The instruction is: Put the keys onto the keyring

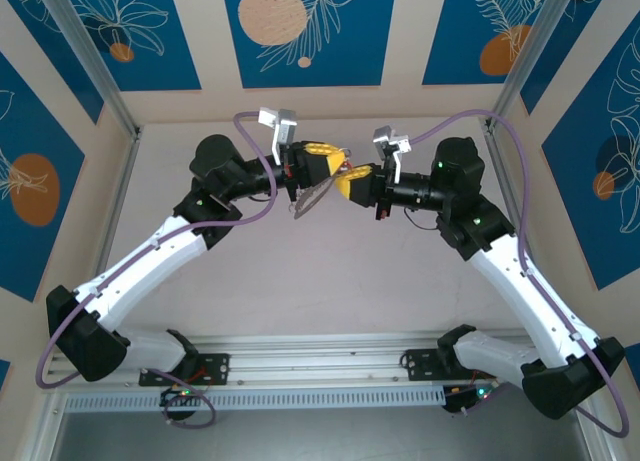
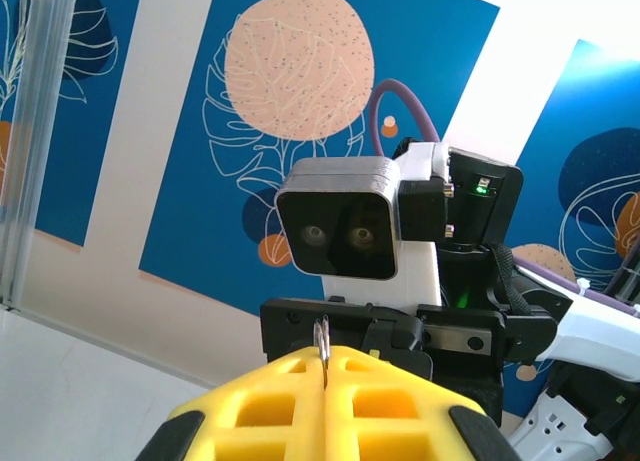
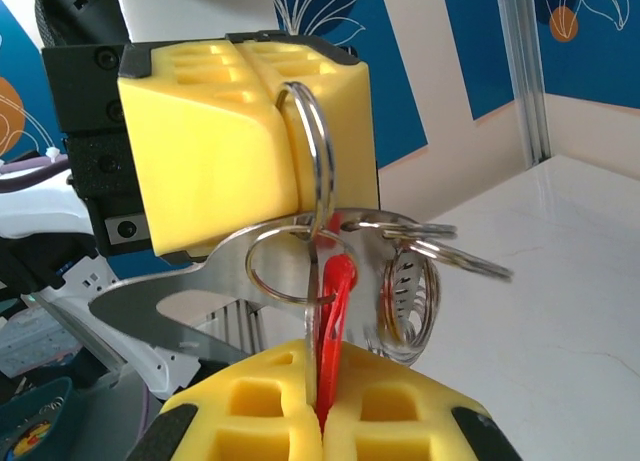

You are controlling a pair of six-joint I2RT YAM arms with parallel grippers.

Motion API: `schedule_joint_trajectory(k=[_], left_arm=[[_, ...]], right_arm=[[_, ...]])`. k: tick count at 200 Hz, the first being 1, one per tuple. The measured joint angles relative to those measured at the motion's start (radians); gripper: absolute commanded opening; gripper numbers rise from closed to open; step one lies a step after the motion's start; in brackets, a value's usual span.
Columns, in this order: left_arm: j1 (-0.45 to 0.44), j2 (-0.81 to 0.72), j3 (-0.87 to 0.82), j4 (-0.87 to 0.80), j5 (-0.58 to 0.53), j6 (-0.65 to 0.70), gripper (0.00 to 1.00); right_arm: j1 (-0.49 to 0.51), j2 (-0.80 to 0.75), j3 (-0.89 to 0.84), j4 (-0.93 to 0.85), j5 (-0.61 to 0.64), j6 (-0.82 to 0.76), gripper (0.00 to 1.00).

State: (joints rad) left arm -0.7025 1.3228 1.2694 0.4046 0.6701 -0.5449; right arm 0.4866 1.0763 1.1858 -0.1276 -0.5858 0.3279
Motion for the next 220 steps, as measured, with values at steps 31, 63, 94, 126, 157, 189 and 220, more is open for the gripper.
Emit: schedule_joint_trajectory(k=[31, 63, 94, 126, 157, 189, 220], left_arm=[[0.001, 0.0, -0.003, 0.006, -0.016, 0.0, 0.0], [0.001, 0.0, -0.006, 0.023, -0.018, 0.0, 0.0], [0.001, 0.0, -0.007, 0.03, -0.025, -0.005, 0.0], [0.001, 0.0, -0.013, 0.037, -0.026, -0.007, 0.0], [0.0, -0.002, -0.024, 0.047, -0.029, -0.007, 0.0], [-0.001, -0.011, -0.039, 0.061, -0.042, -0.007, 0.0], [-0.005, -0.014, -0.047, 0.064, -0.054, -0.008, 0.0]], right_arm=[[0.019, 0.019, 0.013, -0.006, 0.008, -0.012, 0.0], [0.043, 0.041, 0.038, -0.035, 0.011, -0.026, 0.0], [0.059, 0.062, 0.06, -0.053, 0.012, -0.042, 0.0], [0.061, 0.063, 0.062, -0.066, 0.025, -0.051, 0.0], [0.062, 0.058, 0.063, -0.082, 0.042, -0.06, 0.0], [0.061, 0.048, 0.062, -0.098, 0.052, -0.06, 0.1], [0.045, 0.032, 0.058, -0.106, 0.057, -0.06, 0.34]])
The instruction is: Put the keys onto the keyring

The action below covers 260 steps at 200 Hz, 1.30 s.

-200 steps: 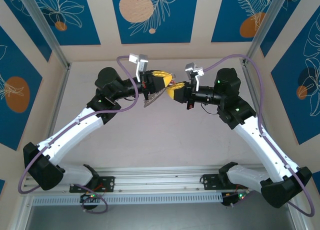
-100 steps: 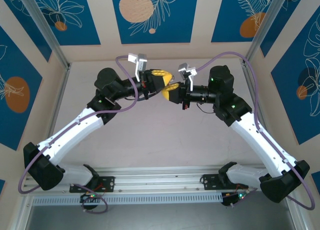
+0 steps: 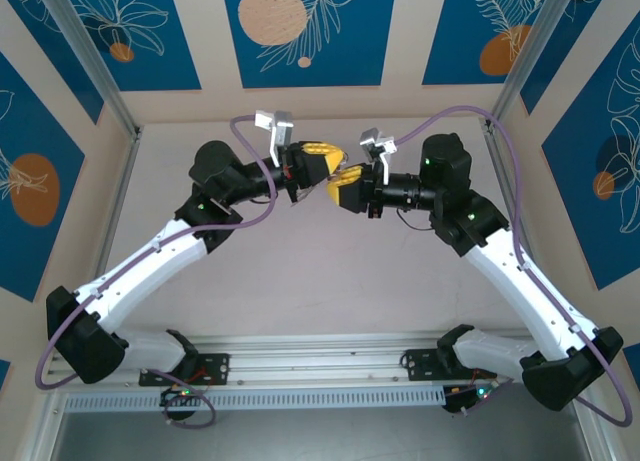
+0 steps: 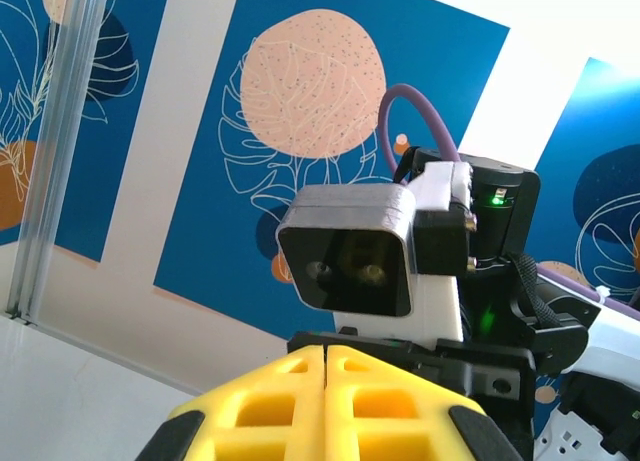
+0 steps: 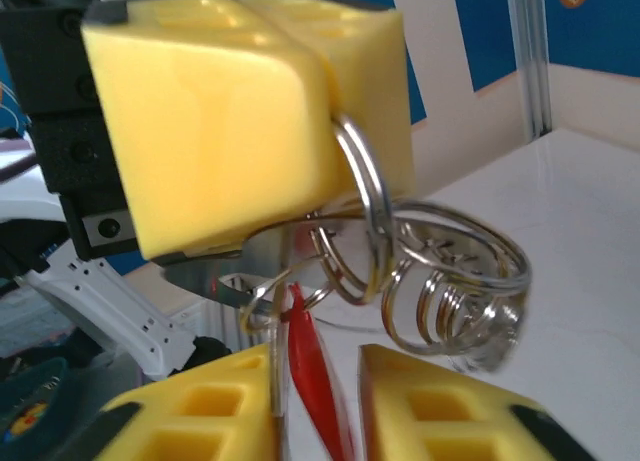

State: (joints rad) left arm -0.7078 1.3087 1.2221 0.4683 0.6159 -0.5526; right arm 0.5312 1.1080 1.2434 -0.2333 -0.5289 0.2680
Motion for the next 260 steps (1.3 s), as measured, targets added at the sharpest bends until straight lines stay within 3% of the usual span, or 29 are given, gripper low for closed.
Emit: schedule_joint_trajectory(k=[71, 100, 203, 260], left_arm=[[-0.006, -0.001, -0.011, 0.004, -0.024, -0.026, 0.0], [-0.008, -0.001, -0.014, 0.022, -0.035, -0.045, 0.0], [-0.009, -0.001, -0.021, 0.072, -0.05, -0.097, 0.0], [-0.011, -0.001, -0.021, 0.072, -0.05, -0.097, 0.0]], right_arm=[[-0.134, -0.192, -0.105, -0.044, -0.039, 0.001, 0.35], [-0.179, -0.242, -0.112, -0.02, -0.069, 0.03, 0.31], [-0.188, -0.125, -0.113, 0.299, -0.058, 0.274, 0.3], [-0.18, -0.084, -0.113, 0.387, -0.071, 0.335, 0.3]])
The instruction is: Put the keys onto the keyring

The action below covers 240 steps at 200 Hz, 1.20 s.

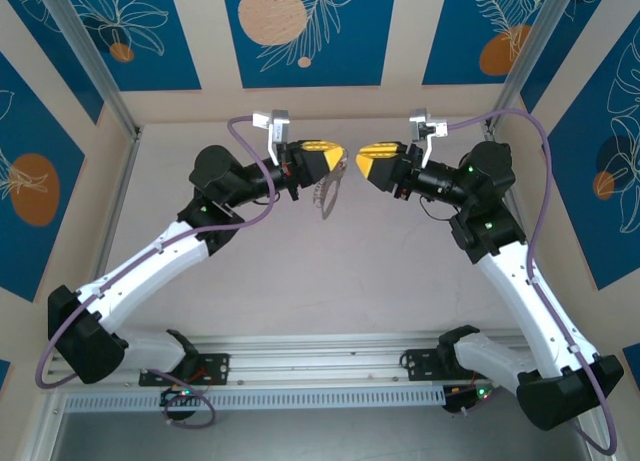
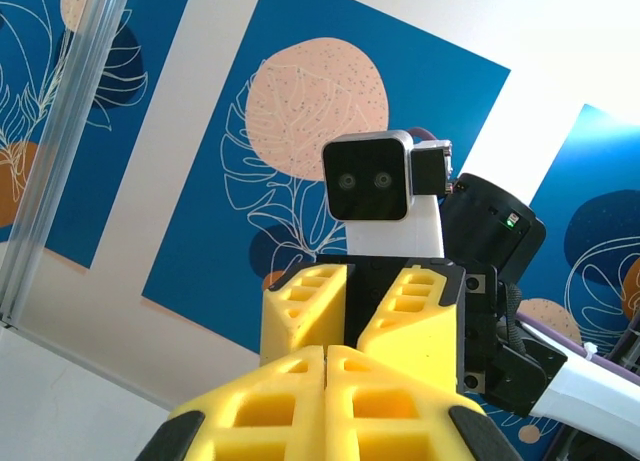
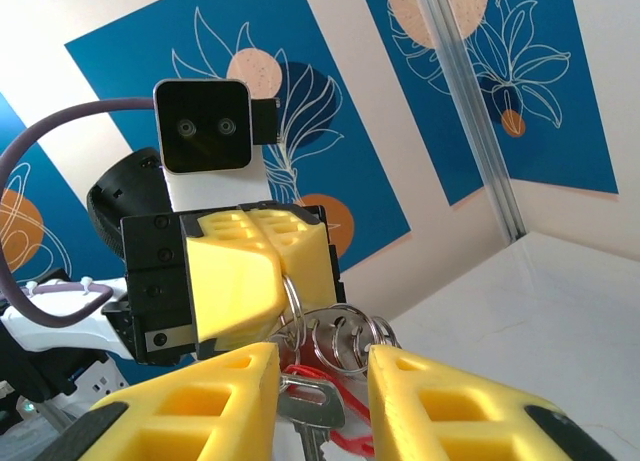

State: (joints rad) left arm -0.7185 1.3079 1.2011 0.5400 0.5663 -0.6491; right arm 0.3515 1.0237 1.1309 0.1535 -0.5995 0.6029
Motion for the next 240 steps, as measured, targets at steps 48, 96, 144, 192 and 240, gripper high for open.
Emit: schedule_joint_trajectory(k=[48, 96, 144, 192, 240], left_arm=[[-0.004, 0.0, 0.0, 0.0, 0.0, 0.0, 0.0], [-0.008, 0.0, 0.0, 0.002, 0.0, 0.0, 0.0], [-0.013, 0.0, 0.0, 0.003, 0.0, 0.0, 0.0], [-0.017, 0.005, 0.0, 0.011, -0.007, -0.001, 0.0], [-0.022, 0.003, 0.008, -0.035, -0.014, 0.041, 0.38]], right_arm=[[0.031, 0.023, 0.0, 0.018, -0.006, 0.003, 0.29], [0.045, 0.042, 0.002, 0.019, -0.007, 0.003, 0.27], [0.048, 0.047, 0.015, 0.019, -0.006, 0.003, 0.24], [0.048, 0.048, 0.04, 0.008, -0.015, -0.012, 0.0], [0.045, 0.051, 0.11, -0.158, -0.017, -0.094, 0.0]])
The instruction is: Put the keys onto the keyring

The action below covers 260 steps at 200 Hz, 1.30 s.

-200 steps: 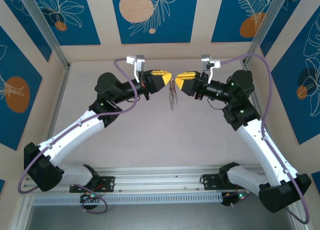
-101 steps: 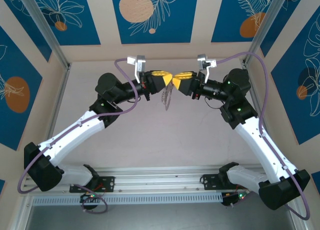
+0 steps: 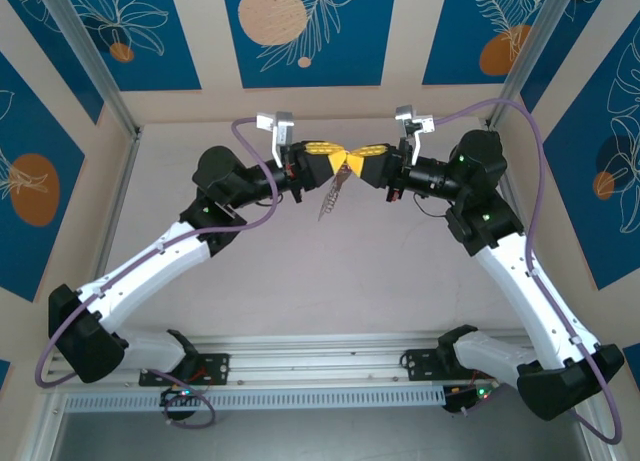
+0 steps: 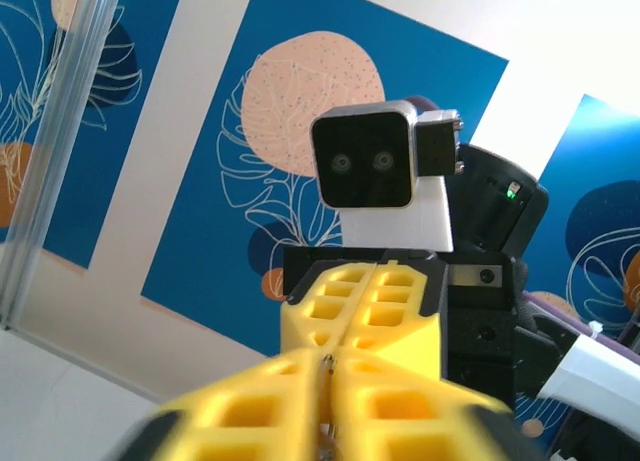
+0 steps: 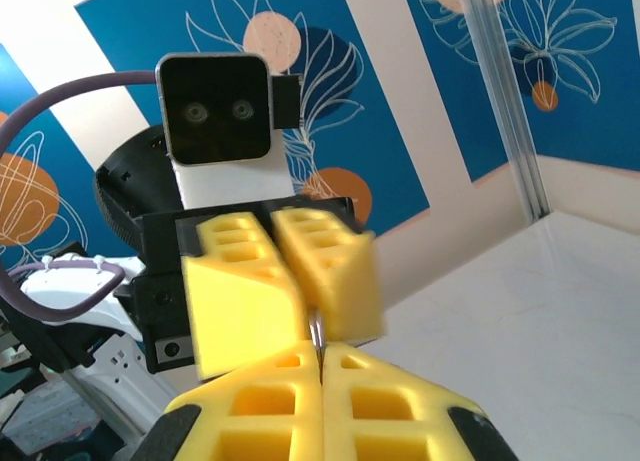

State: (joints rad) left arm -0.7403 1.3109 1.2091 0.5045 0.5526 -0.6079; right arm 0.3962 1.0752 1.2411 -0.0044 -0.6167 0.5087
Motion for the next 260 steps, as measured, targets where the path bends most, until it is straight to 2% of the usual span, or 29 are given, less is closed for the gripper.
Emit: schedule_joint_trajectory(k=[16, 28, 48, 84, 111, 131, 200, 260], left_arm=[[-0.003, -0.005, 0.01, -0.069, -0.009, 0.039, 0.53], [-0.003, -0.013, 0.021, -0.13, -0.015, 0.091, 0.6], [-0.003, -0.032, 0.052, -0.243, -0.022, 0.179, 0.67], [0.014, -0.051, 0.134, -0.42, -0.011, 0.336, 0.7], [0.029, -0.044, 0.198, -0.542, 0.009, 0.441, 0.69], [0.046, -0.026, 0.231, -0.61, 0.031, 0.511, 0.61], [0.117, 0.107, 0.343, -0.79, 0.155, 0.637, 0.48], [0.145, 0.166, 0.417, -0.903, 0.281, 0.721, 0.46]], right_arm=[[-0.007, 0.009, 0.053, -0.109, 0.003, -0.063, 0.0], [-0.016, 0.019, 0.097, -0.2, 0.008, -0.12, 0.0], [-0.025, 0.044, 0.169, -0.351, 0.013, -0.216, 0.0], [-0.025, 0.108, 0.269, -0.569, 0.042, -0.36, 0.0], [-0.024, 0.159, 0.328, -0.697, 0.07, -0.443, 0.0], [-0.019, 0.193, 0.372, -0.772, 0.096, -0.494, 0.0], [0.029, 0.272, 0.467, -0.949, 0.195, -0.64, 0.0], [0.039, 0.285, 0.497, -1.021, 0.189, -0.699, 0.0]])
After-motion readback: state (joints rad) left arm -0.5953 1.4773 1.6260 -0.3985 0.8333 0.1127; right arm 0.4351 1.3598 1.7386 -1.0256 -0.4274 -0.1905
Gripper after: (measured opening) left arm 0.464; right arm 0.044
